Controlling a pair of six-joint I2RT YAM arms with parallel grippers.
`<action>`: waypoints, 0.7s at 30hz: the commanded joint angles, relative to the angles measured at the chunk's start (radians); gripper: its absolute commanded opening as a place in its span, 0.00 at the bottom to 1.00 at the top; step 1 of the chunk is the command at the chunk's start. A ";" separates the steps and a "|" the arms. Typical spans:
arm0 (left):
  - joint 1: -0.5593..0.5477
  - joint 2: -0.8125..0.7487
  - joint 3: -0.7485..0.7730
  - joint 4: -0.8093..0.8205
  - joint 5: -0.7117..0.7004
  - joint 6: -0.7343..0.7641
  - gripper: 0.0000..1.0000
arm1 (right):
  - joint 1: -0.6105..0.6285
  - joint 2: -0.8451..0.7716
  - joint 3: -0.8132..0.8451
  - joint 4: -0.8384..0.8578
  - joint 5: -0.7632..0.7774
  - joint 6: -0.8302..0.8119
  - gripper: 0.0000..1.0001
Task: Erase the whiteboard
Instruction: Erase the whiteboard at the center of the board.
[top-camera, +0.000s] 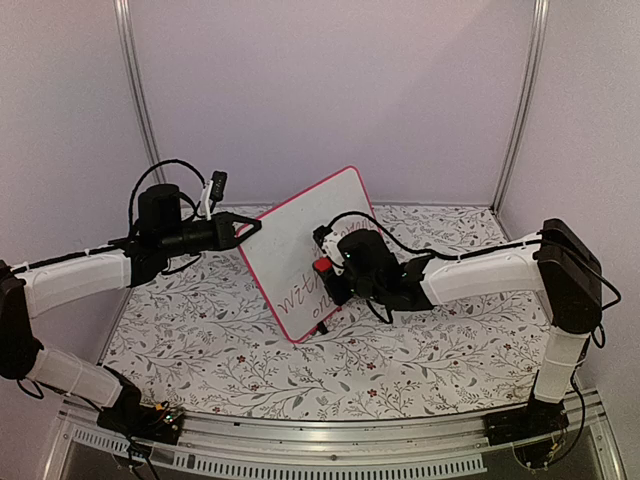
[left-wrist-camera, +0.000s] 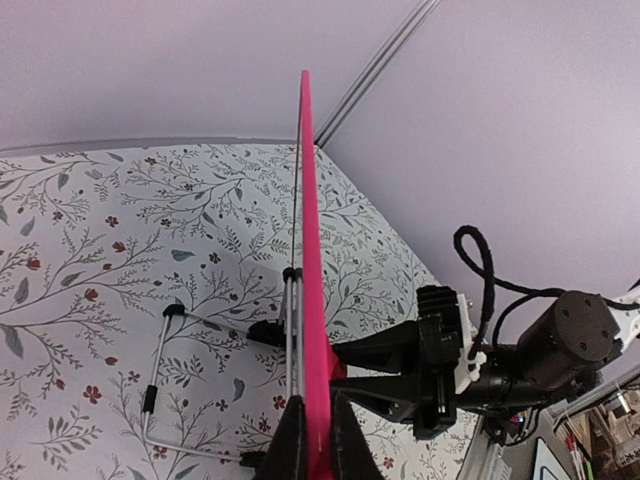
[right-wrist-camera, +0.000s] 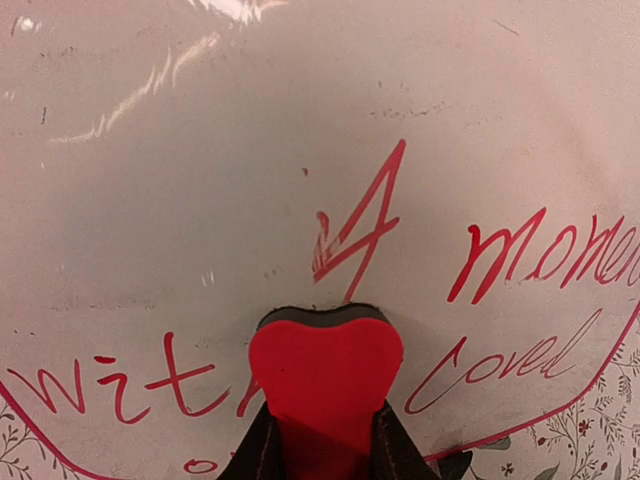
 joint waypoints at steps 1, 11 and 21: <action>-0.022 -0.032 -0.001 0.029 0.107 -0.020 0.00 | -0.014 -0.007 -0.021 -0.025 0.002 0.014 0.24; -0.022 -0.032 0.000 0.032 0.110 -0.020 0.00 | -0.015 0.006 0.086 -0.047 0.013 -0.028 0.24; -0.021 -0.030 -0.003 0.035 0.112 -0.021 0.00 | -0.023 0.026 0.168 -0.068 0.012 -0.083 0.24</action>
